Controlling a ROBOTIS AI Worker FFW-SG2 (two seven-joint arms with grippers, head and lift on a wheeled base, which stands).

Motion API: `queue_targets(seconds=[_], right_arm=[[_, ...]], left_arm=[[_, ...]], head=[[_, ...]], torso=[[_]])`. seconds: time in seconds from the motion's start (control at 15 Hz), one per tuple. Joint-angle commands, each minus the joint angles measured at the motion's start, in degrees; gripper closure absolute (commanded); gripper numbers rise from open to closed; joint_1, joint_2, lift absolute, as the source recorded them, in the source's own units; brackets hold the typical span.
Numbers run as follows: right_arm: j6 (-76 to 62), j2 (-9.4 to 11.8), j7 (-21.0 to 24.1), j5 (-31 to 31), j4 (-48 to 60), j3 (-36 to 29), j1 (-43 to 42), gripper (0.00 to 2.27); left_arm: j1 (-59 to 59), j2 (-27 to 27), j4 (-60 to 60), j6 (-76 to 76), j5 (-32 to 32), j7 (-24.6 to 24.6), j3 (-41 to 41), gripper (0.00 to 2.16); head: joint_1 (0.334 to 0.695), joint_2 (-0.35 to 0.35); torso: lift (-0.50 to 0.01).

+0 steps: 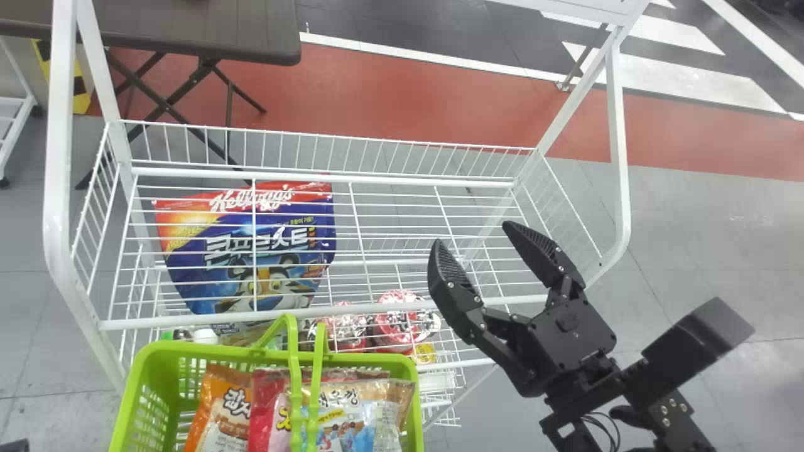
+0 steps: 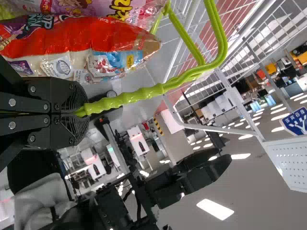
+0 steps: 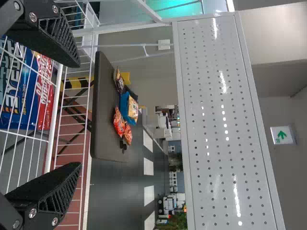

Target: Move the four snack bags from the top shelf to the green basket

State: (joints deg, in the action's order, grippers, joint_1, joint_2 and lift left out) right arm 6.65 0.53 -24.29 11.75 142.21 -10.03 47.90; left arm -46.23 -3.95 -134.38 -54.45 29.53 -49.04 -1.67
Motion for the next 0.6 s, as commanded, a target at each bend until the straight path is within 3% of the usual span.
queue_targets(seconds=[0.0,0.53], right_arm=[[0.0,-0.6,0.0,0.2,0.0,-0.1,0.0,0.09],[-0.5,-0.6,-0.1,2.0,-0.4,-1.9,0.5,0.09]], left_arm=[[-0.1,0.0,0.0,0.0,0.0,0.0,0.0,1.13],[-0.5,-0.1,-0.4,0.0,0.0,-0.1,0.0,1.13]], head=[[0.695,-0.35],[0.695,-0.35]], torso=[[0.0],[0.0]])
